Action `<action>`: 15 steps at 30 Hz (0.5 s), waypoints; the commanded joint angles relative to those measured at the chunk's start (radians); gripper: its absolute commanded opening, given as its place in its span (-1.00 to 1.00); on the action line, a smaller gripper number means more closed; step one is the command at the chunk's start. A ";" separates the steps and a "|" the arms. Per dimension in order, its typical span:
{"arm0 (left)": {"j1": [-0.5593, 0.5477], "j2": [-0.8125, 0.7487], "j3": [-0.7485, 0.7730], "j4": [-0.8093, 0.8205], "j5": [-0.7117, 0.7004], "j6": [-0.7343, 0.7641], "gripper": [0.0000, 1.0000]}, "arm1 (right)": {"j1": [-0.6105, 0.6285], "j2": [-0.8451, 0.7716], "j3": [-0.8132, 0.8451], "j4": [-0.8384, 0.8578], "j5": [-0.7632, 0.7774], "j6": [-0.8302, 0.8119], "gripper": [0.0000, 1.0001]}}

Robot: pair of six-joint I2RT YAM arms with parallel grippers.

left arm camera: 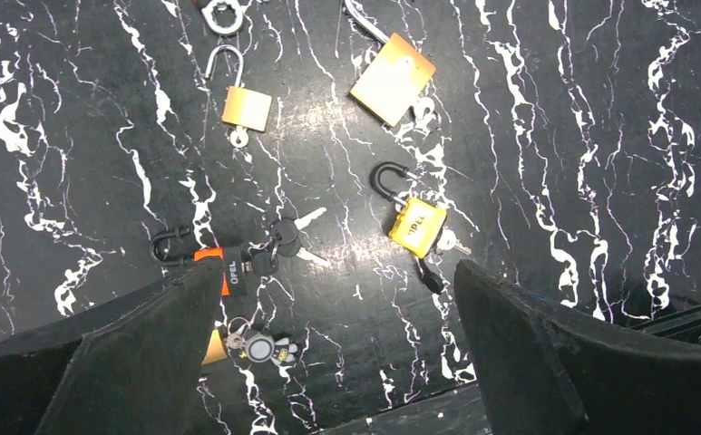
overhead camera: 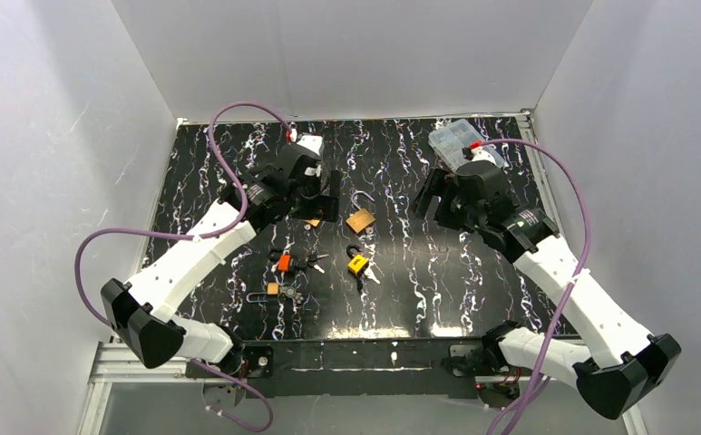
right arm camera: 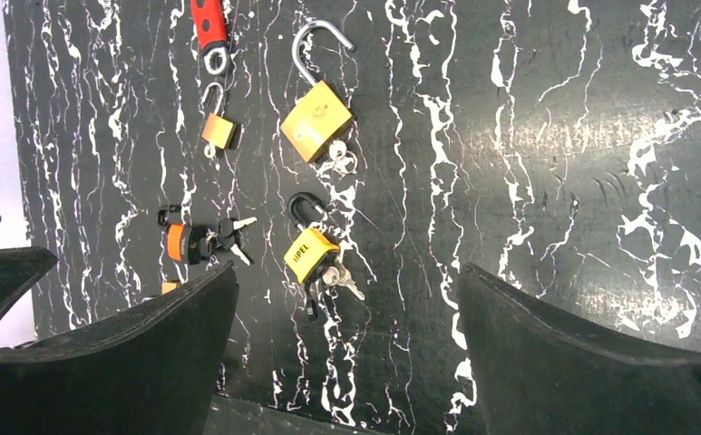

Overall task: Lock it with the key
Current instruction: Pick up the lock from the center of the board.

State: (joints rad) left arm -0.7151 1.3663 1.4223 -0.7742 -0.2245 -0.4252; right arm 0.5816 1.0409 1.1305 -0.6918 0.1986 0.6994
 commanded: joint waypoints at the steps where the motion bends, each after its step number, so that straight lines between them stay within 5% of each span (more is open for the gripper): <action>1: 0.009 -0.037 0.006 -0.052 -0.040 0.014 0.99 | -0.003 0.033 0.002 0.056 -0.027 -0.031 0.93; 15: 0.050 -0.103 -0.109 -0.045 -0.019 0.007 0.99 | 0.003 0.109 -0.041 0.097 -0.095 -0.044 0.95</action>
State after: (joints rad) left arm -0.6769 1.2942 1.3403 -0.8017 -0.2462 -0.4210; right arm 0.5819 1.1355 1.1118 -0.6460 0.1234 0.6693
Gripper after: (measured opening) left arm 0.992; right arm 0.972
